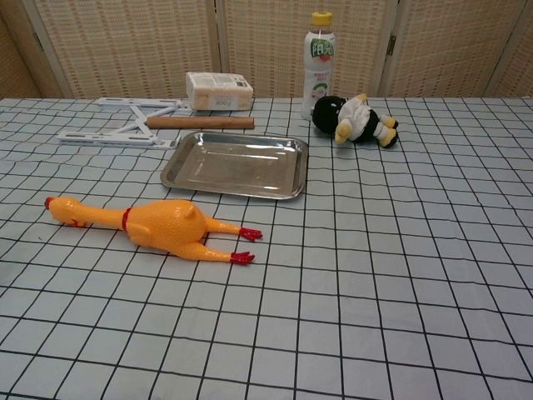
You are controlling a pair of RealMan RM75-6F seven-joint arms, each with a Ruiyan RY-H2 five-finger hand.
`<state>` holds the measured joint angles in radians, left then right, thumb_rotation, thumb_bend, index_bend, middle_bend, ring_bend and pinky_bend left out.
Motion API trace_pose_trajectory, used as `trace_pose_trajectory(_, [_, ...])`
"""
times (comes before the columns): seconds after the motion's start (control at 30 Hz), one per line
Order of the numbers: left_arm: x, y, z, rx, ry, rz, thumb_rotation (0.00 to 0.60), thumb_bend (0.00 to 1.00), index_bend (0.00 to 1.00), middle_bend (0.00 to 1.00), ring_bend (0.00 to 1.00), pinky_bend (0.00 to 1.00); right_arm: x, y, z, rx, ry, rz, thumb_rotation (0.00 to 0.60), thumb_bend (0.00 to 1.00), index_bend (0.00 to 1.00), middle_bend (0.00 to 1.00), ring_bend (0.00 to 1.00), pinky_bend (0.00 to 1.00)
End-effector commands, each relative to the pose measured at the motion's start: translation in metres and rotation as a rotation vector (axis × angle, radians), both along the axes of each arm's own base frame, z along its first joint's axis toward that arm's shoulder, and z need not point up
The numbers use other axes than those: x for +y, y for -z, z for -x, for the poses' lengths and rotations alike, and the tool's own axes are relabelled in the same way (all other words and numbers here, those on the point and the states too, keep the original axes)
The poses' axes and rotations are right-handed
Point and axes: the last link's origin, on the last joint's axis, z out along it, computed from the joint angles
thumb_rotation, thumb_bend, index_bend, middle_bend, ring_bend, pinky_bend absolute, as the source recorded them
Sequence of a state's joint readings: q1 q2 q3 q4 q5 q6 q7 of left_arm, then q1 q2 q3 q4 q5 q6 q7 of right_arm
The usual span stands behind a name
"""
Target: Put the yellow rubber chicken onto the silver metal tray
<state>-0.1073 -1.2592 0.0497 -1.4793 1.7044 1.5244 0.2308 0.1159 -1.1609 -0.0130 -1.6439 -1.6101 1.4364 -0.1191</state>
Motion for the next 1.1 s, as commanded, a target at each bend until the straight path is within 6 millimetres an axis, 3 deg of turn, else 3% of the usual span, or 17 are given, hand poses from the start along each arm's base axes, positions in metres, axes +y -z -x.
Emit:
trace_pose_trajectory(0.03, [0.001, 0.005, 0.001, 0.011, -0.016, 0.031, 0.6, 0.47, 0.0, 0.0, 0.0, 0.12, 0.0, 0.0, -0.001, -0.002, -0.001, 0.0, 0.6, 0.11, 0.0, 0.0, 0.0, 0.0])
trace_pose_trajectory(0.27, [0.015, 0.027, -0.006, 0.025, -0.008, 0.096, 0.6, 0.47, 0.0, 0.0, 0.0, 0.12, -0.001, 0.001, 0.0, -0.001, 0.009, -0.01, 0.6, 0.11, 0.0, 0.0, 0.0, 0.0])
trace_pose_trajectory(0.67, [0.101, 0.085, -0.04, 0.123, 0.021, 0.246, 0.6, 0.47, 0.0, 0.0, 0.0, 0.12, -0.008, 0.016, 0.004, 0.066, 0.043, -0.027, 0.6, 0.11, 0.0, 0.0, 0.0, 0.0])
trace_pose_trajectory(0.87, [0.128, 0.113, -0.052, 0.152, 0.032, 0.3, 0.6, 0.47, 0.0, 0.0, 0.0, 0.12, -0.011, 0.017, 0.006, 0.085, 0.06, -0.029, 0.6, 0.11, 0.0, 0.0, 0.0, 0.0])
trace_pose_trajectory(1.1, [0.146, 0.131, -0.054, 0.178, 0.024, 0.33, 0.6, 0.47, 0.0, 0.0, 0.0, 0.12, -0.013, 0.015, 0.009, 0.089, 0.07, -0.016, 0.6, 0.11, 0.0, 0.0, 0.0, 0.0])
